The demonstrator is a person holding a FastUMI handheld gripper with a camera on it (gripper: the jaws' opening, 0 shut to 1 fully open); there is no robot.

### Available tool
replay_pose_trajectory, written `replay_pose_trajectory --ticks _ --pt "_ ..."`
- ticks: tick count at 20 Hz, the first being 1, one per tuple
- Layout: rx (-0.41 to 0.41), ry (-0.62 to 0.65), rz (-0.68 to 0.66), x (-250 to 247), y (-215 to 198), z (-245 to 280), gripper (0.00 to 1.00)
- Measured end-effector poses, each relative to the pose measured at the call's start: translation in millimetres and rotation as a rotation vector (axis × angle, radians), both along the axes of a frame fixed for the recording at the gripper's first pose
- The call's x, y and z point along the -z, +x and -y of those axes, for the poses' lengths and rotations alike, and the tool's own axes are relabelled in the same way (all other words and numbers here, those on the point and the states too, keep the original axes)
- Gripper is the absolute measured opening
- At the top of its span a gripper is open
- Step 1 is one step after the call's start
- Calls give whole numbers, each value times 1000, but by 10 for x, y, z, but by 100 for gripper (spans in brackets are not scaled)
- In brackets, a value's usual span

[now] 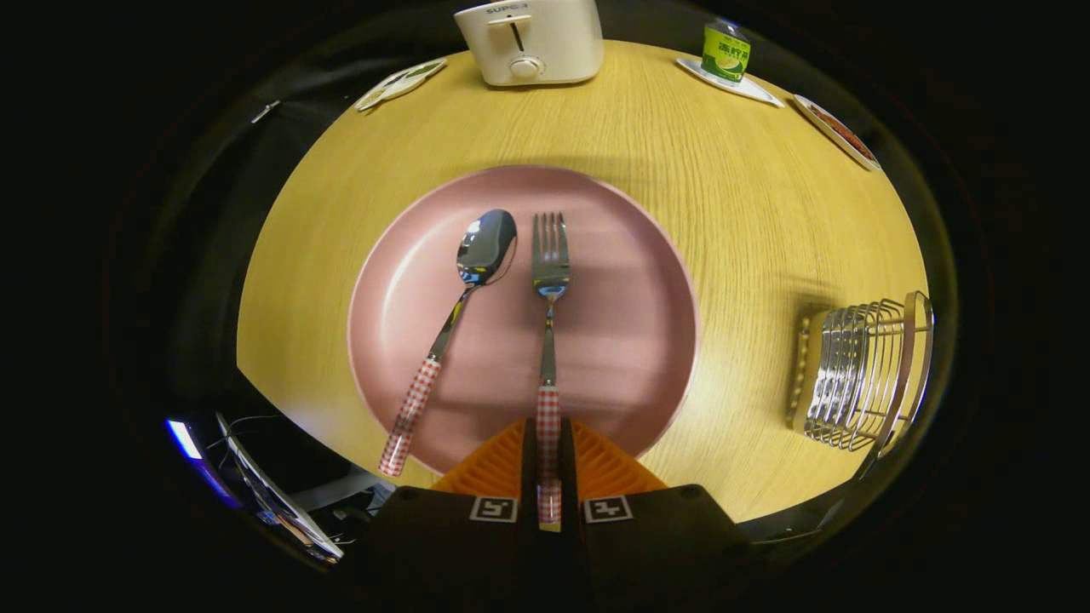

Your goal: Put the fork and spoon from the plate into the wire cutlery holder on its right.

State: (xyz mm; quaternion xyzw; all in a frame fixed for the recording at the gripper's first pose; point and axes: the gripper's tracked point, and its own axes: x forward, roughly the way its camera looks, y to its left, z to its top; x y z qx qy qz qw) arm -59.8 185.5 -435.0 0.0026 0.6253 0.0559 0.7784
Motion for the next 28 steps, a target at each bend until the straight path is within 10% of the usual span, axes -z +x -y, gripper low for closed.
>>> replay_pose_trajectory --ticks 14,28 --pt "-191 40 29 -1436 -242 1038 10" --pt "-334 -96 -423 -1463 -493 2402 10"
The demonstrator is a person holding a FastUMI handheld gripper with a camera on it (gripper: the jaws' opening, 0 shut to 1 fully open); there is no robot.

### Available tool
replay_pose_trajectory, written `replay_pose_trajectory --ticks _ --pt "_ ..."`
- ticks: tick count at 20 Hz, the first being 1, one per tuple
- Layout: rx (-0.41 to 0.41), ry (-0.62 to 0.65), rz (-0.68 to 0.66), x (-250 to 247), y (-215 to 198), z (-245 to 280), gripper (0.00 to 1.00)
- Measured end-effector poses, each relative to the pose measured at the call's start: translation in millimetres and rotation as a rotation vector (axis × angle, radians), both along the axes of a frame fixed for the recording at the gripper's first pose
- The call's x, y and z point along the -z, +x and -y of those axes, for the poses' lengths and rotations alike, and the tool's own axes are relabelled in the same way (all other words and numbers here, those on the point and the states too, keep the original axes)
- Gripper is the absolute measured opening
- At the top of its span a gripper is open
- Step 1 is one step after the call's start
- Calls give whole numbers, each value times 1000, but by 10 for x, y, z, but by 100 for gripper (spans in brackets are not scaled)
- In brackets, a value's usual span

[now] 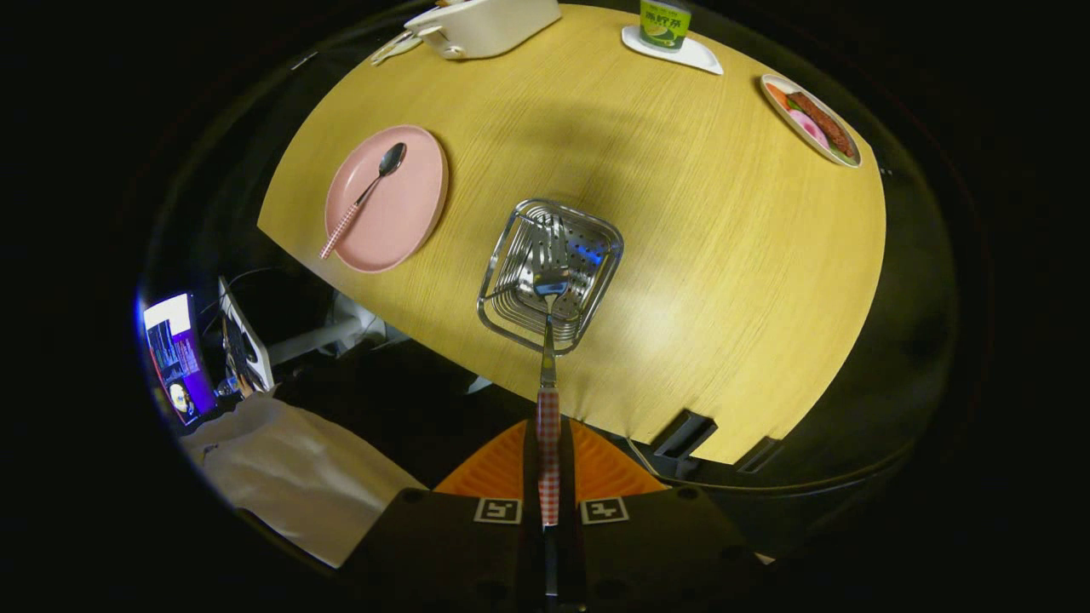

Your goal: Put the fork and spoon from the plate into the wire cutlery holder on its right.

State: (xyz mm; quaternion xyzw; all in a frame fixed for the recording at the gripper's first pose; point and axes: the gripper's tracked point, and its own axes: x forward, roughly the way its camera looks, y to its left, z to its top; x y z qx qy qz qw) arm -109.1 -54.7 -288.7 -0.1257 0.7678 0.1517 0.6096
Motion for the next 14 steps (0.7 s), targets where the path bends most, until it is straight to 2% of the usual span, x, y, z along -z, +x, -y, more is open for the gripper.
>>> replay_pose_trajectory --ticks 3,9,13,14 --pt "-42 -30 -95 121 51 42 10" --pt "-72 -60 -205 272 226 24 13" --pt "-65 -65 -199 312 334 -21 23" --pt "-69 -59 -175 300 379 -27 31"
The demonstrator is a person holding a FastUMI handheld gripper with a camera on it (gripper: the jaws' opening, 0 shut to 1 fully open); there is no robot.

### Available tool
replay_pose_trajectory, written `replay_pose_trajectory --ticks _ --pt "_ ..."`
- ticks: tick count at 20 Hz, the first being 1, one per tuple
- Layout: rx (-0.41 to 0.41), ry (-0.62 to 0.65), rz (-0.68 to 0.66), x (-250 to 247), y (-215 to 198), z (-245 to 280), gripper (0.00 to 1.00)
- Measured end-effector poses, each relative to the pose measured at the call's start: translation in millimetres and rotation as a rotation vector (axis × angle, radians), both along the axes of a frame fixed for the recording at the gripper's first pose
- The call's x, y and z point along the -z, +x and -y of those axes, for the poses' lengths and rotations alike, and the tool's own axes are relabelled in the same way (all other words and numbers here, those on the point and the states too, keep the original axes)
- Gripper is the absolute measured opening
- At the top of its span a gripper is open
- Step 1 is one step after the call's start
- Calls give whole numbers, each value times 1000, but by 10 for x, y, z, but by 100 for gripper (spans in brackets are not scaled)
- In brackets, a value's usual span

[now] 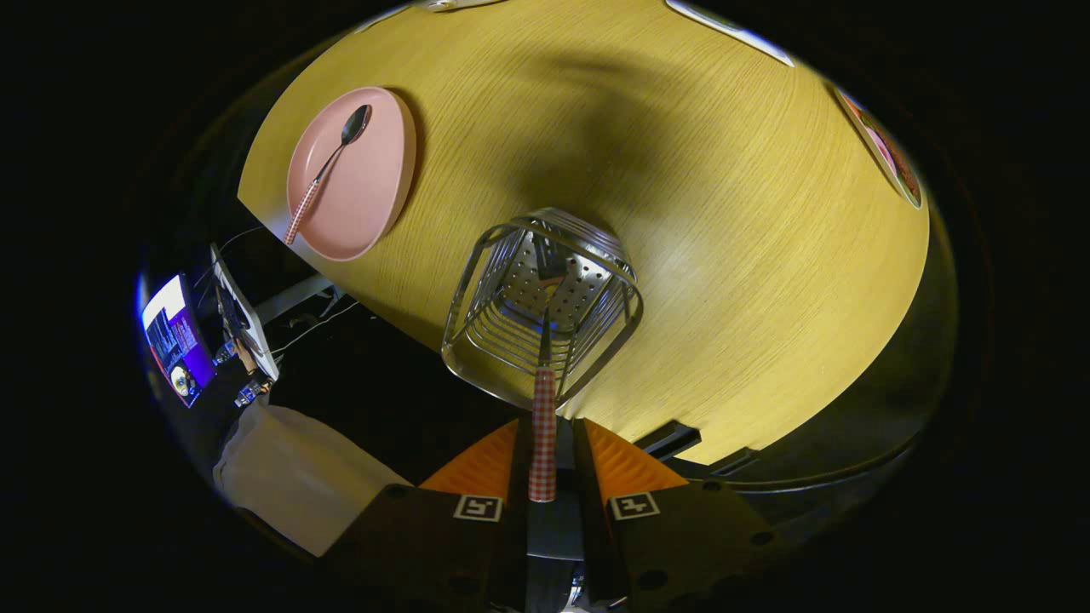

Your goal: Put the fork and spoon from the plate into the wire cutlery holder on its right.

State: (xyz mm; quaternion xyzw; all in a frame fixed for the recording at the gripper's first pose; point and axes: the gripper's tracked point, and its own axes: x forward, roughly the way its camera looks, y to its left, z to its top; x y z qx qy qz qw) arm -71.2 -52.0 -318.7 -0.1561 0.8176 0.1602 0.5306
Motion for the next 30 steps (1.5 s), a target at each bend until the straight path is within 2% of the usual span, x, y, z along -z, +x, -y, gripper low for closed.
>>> replay_pose_trajectory --ticks 1,2,3,4,7,11,15,23,28,30 --pt "0 10 21 -24 45 -7 37" --pt "6 23 46 -71 83 -34 54" --pt "23 46 74 -133 129 -75 60" --pt "36 62 99 -178 141 -102 83" --pt "110 129 199 -379 210 -201 100" --pt "238 227 354 -708 213 -358 100" --pt "230 271 540 -898 132 -414 100" --pt "362 370 793 -1206 39 -954 99" --pt "422 422 828 -1156 32 -1431 100" --pt "419 443 822 -1088 42 -1657 100"
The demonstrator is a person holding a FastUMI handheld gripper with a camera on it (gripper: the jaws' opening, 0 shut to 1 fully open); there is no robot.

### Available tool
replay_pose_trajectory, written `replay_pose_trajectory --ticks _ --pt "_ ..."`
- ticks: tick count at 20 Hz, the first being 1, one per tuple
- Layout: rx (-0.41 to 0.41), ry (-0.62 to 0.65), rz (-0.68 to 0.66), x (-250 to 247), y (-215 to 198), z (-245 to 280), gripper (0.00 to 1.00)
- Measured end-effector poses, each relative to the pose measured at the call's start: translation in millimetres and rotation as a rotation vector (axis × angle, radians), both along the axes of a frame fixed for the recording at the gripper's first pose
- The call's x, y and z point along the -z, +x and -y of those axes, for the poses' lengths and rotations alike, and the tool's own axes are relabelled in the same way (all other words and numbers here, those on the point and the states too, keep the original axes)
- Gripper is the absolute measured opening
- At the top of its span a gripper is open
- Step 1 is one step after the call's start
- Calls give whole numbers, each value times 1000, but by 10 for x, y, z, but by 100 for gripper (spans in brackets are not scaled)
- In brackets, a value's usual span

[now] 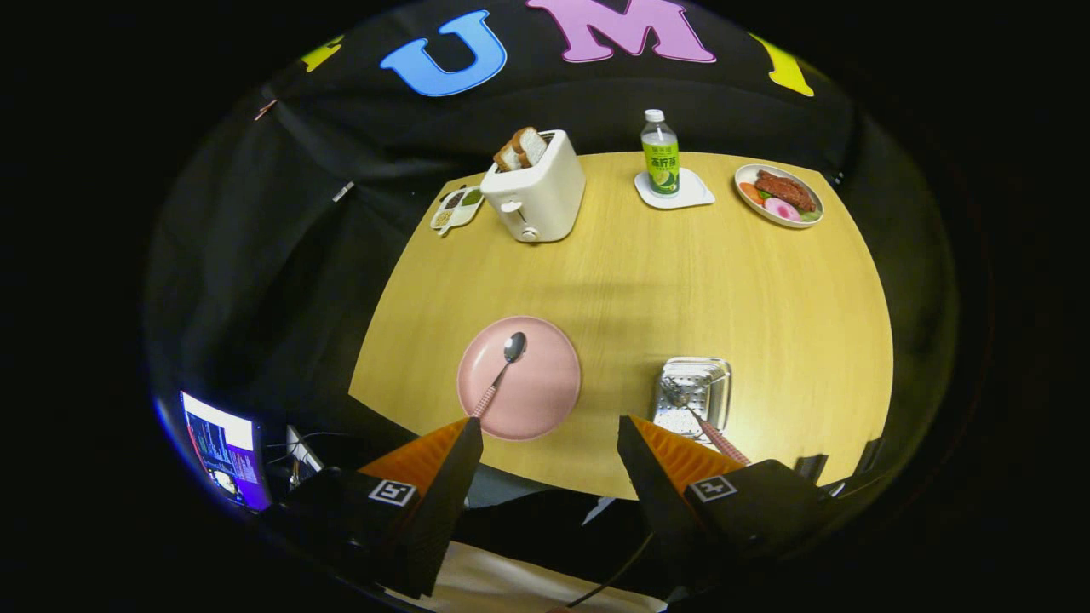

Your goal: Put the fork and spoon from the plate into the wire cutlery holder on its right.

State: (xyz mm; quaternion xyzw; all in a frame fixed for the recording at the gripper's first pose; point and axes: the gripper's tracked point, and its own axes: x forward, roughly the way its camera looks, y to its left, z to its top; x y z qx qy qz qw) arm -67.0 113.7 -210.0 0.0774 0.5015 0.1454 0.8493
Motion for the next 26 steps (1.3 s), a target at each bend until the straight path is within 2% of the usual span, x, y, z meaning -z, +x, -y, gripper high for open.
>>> replay_pose_trajectory --ticks 10,20,22,25,26 --pt "-57 -15 -124 898 124 -1068 100" --pt "39 -67 -288 1807 312 -1434 97" --pt "48 -84 -327 1930 307 -1472 92" --pt "74 -90 -362 2074 263 -1516 92" --pt "85 -90 -379 2109 232 -1516 86"
